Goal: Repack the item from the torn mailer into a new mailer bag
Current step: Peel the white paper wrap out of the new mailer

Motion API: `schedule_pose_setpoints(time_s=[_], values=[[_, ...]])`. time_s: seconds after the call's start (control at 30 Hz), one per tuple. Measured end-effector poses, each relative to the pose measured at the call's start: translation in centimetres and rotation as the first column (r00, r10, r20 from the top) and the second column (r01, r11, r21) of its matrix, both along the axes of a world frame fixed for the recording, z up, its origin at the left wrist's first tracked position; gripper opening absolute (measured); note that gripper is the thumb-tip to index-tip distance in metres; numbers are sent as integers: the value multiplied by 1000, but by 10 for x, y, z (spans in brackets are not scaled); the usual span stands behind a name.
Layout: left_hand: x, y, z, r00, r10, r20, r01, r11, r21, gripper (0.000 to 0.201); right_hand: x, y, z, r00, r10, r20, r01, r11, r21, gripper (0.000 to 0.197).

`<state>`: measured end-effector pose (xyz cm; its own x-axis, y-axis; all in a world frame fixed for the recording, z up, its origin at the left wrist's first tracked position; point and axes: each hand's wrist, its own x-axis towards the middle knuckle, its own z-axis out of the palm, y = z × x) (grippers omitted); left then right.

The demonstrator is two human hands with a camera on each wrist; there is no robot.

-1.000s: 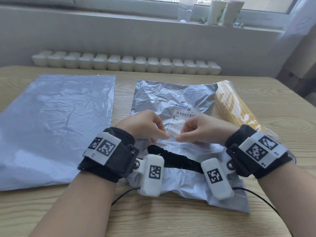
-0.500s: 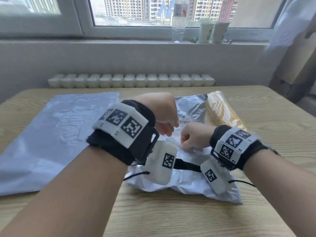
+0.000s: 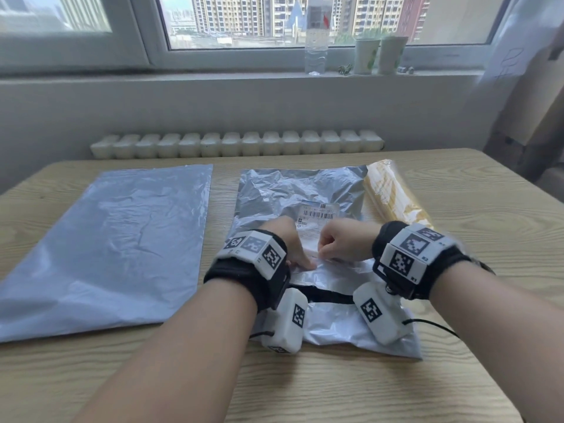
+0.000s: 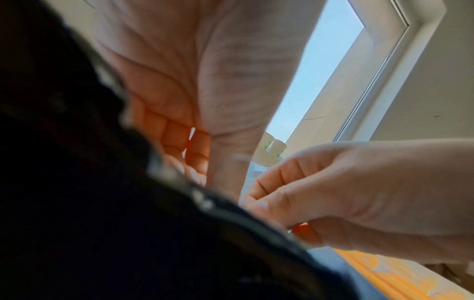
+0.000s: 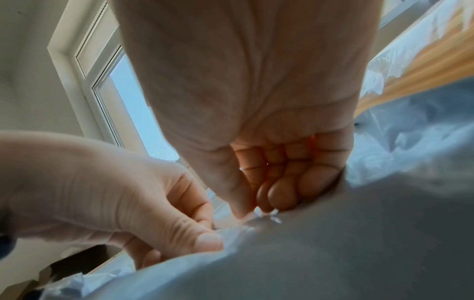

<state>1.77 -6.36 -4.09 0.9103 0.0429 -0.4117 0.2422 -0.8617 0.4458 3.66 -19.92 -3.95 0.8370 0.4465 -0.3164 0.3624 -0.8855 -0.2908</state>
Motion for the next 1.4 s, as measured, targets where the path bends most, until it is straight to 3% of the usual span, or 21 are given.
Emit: schedule_pose_setpoints(time_s=[0.33,0.43,0.63,0.77,0.83,0.9,1.03,1.17,1.3,1.4], values=[[0,6,-5,1000,23,-2,-23,996,-91,47,3,-14,-1,994,-38,-102,57,980,192,21],[0,7,-7,1000,20,8,-19,995,-93,38,4,-15,-3,993,-73,-94,91,976,198,9],[3,11,-11,1000,27,1,-26,993,-114,40,9,-14,-10,981,-174,-86,190,950,247,13],[5,19,-5,994,31,-101,-49,984,-173,35,8,-17,-8,953,-210,-218,273,908,317,6],[7,23,3,975,25,-219,-74,973,-218,34,9,-19,-3,935,-198,-295,293,900,322,18],[15,27,9,969,46,-242,-95,976,-197,31,12,-17,5,935,-157,-317,249,929,275,30],[33,33,10,999,23,-38,-24,999,-32,27,13,3,16,968,-90,-235,116,988,99,15],[36,29,-4,999,44,-31,-43,998,41,31,20,27,16,992,-63,-106,56,996,-71,29],[38,33,-14,995,86,-57,-88,995,-36,40,23,31,1,997,-77,4,77,996,-48,33],[36,33,-18,994,107,-18,-107,993,-44,49,25,24,-8,991,-123,-51,127,988,89,23]])
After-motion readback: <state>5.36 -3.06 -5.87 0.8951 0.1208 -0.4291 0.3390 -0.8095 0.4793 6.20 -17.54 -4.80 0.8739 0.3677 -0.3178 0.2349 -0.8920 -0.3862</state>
